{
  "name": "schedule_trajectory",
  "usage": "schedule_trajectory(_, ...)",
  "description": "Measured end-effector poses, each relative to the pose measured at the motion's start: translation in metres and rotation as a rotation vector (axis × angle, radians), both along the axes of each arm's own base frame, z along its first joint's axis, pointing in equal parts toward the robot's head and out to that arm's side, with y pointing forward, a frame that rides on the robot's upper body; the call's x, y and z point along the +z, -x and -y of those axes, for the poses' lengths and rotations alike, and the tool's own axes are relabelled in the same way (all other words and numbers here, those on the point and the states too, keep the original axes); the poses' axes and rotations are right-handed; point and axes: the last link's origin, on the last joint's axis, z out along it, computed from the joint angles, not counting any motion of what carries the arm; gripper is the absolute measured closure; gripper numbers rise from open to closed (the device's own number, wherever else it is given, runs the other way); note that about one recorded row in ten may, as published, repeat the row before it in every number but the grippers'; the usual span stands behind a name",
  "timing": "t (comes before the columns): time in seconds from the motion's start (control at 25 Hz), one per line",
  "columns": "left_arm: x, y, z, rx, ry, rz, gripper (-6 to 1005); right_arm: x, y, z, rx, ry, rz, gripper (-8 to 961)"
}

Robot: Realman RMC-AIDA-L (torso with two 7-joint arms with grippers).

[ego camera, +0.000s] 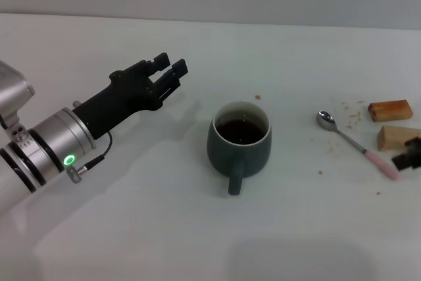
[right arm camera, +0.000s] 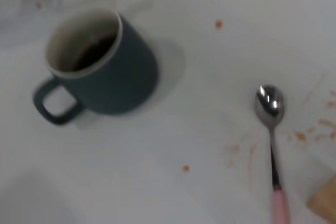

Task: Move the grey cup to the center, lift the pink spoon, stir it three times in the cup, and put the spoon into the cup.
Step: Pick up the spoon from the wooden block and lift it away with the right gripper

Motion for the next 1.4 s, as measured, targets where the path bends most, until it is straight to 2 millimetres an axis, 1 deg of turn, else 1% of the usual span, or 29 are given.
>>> schedule_trajectory(0.2,0.001,0.001,0.001,0.003,-0.003,0.005,570,-0.017,-0.009,0.000,-0.010,0.012,0.048,382)
schedule_trajectory(0.52,0.001,0.001,0.002,0.003,0.003,0.011,570,-0.033,-0.010,-0.002,0.006,0.029,0.086,383)
schedule_trajectory(0.76,0.000,0.001,0.002,0.002,0.009,0.010,570,-0.038,-0.009,-0.008,0.027,0.042,0.139,384)
schedule_trajectory(1.0,-0.002,0.001,0.004,0.003,0.013,0.011,570,-0.038,-0.007,-0.013,0.045,0.052,0.183,384)
schedule_trajectory(1.24,-0.003,0.000,0.005,0.005,0.015,0.015,571,-0.041,-0.005,-0.014,0.062,0.077,0.216,385)
schedule_trajectory(1.4,-0.004,0.000,0.005,0.008,0.015,0.017,571,-0.045,-0.004,-0.014,0.075,0.094,0.246,515)
